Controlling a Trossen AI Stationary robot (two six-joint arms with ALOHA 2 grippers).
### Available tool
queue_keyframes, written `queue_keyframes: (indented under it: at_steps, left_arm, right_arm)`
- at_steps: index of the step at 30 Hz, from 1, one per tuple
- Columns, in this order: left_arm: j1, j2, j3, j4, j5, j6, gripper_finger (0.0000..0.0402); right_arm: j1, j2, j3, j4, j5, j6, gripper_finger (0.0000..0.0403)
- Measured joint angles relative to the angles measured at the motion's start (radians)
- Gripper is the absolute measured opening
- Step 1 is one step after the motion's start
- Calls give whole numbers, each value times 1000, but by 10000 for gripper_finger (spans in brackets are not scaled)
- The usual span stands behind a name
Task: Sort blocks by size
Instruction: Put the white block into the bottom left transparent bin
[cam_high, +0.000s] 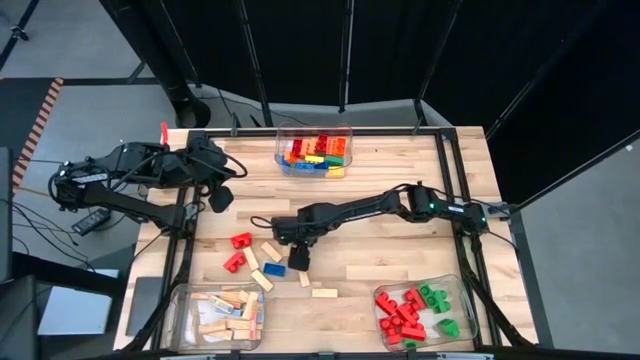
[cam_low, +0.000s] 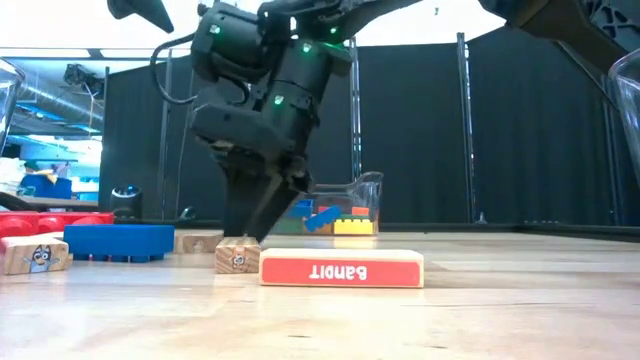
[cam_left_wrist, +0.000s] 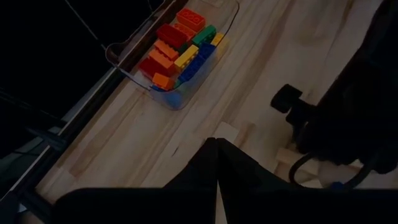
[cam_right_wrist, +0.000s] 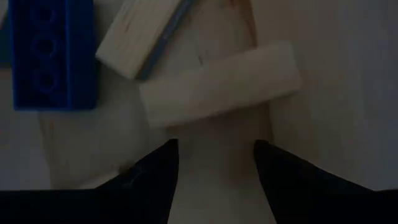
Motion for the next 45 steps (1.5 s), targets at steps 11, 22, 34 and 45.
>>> queue_keyframes:
  at_steps: [11, 22, 34, 45]
  left_arm:
    - [0, 0, 0, -2, 0, -2, 13]
    - [0, 0, 0, 6, 0, -3, 13]
    - [0, 0, 0, 5, 0, -7, 13]
    - [0, 0, 0, 5, 0, -7, 13]
  right_arm:
    - [-16, -94, 0, 79, 80, 305, 218]
    - [32, -39, -12, 181, 356, 501, 208]
    - [67, 24, -27, 244, 405, 604, 208]
    - [98, 45, -26, 176, 371, 617, 138]
